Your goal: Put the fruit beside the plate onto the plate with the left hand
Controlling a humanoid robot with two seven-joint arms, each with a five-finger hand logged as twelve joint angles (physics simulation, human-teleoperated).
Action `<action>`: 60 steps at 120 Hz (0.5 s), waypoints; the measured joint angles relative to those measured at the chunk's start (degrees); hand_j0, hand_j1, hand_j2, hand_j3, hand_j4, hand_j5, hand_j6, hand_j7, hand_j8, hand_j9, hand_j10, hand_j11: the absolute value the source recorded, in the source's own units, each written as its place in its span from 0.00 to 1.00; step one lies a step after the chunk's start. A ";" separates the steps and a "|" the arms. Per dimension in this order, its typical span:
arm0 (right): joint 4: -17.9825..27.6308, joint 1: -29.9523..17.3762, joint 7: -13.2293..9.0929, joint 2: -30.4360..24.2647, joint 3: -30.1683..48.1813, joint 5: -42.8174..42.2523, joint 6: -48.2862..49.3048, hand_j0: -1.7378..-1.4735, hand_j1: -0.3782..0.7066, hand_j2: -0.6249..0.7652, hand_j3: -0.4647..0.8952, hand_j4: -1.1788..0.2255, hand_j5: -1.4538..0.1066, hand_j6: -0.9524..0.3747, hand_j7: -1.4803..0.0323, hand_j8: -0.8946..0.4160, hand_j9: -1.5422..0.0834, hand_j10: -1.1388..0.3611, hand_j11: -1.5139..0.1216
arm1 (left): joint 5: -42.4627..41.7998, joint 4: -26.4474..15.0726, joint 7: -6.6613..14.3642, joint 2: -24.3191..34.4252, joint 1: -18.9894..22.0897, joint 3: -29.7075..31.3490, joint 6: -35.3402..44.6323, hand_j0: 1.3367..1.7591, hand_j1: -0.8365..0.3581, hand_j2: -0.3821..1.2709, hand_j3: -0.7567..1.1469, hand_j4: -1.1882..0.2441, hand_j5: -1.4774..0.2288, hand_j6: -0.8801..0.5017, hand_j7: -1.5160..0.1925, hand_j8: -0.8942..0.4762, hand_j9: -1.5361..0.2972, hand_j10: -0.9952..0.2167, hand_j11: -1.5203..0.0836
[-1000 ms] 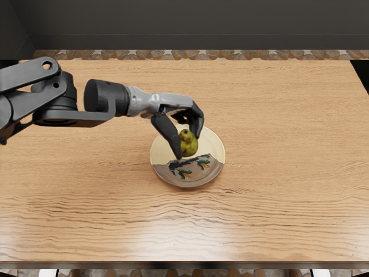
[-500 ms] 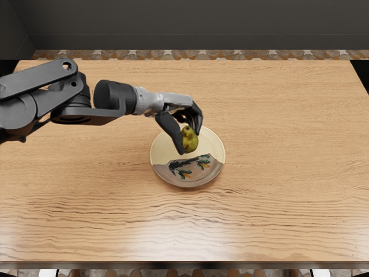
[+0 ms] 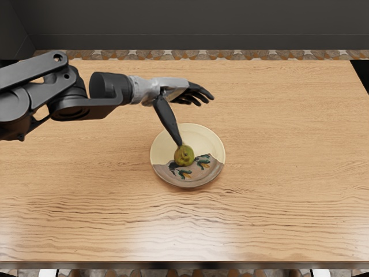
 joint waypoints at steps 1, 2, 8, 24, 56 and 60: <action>0.00 0.00 0.00 0.00 0.00 0.00 0.00 0.30 0.03 0.45 0.34 0.84 0.93 0.72 0.98 0.68 0.95 0.76 0.93 | -0.03 -0.02 0.00 0.00 0.01 -0.01 -0.03 0.76 0.83 0.30 0.40 0.70 0.72 0.53 0.74 0.55 0.70 0.69 0.79; 0.01 0.00 0.00 0.00 0.00 0.00 0.00 0.30 0.03 0.45 0.34 0.84 0.93 0.72 0.98 0.68 0.95 0.76 0.93 | -0.10 -0.04 0.00 0.04 0.01 -0.01 -0.09 0.76 0.84 0.29 0.40 0.71 0.72 0.53 0.75 0.56 0.71 0.69 0.80; 0.01 0.00 0.00 0.00 0.00 0.00 0.00 0.30 0.03 0.45 0.34 0.84 0.93 0.72 0.98 0.68 0.95 0.76 0.93 | -1.23 -0.26 -0.01 0.92 0.03 -0.01 -0.99 0.76 0.87 0.28 0.40 0.73 0.75 0.55 0.78 0.58 0.73 0.72 0.83; 0.02 0.00 0.00 0.00 0.00 0.02 0.00 0.30 0.03 0.45 0.34 0.84 0.93 0.72 0.98 0.68 0.95 0.76 0.93 | -6.17 -3.04 0.83 7.04 0.17 0.24 -3.70 0.76 0.92 0.26 0.40 0.77 0.80 0.59 0.82 0.61 0.78 0.76 0.88; 0.04 0.04 0.00 0.00 0.00 -0.05 0.00 0.30 0.03 0.45 0.34 0.84 0.93 0.72 0.98 0.68 0.95 0.76 0.93 | -23.94 -13.60 9.09 15.11 2.52 0.14 -6.03 0.76 0.96 0.24 0.40 0.80 0.84 0.61 0.86 0.63 0.81 0.79 0.92; 0.04 0.05 0.00 0.00 -0.01 -0.06 0.00 0.30 0.03 0.45 0.34 0.84 0.93 0.72 0.98 0.68 0.95 0.76 0.93 | -26.24 -14.20 9.36 16.71 2.74 0.13 -6.74 0.76 0.96 0.24 0.40 0.81 0.84 0.61 0.86 0.63 0.81 0.79 0.92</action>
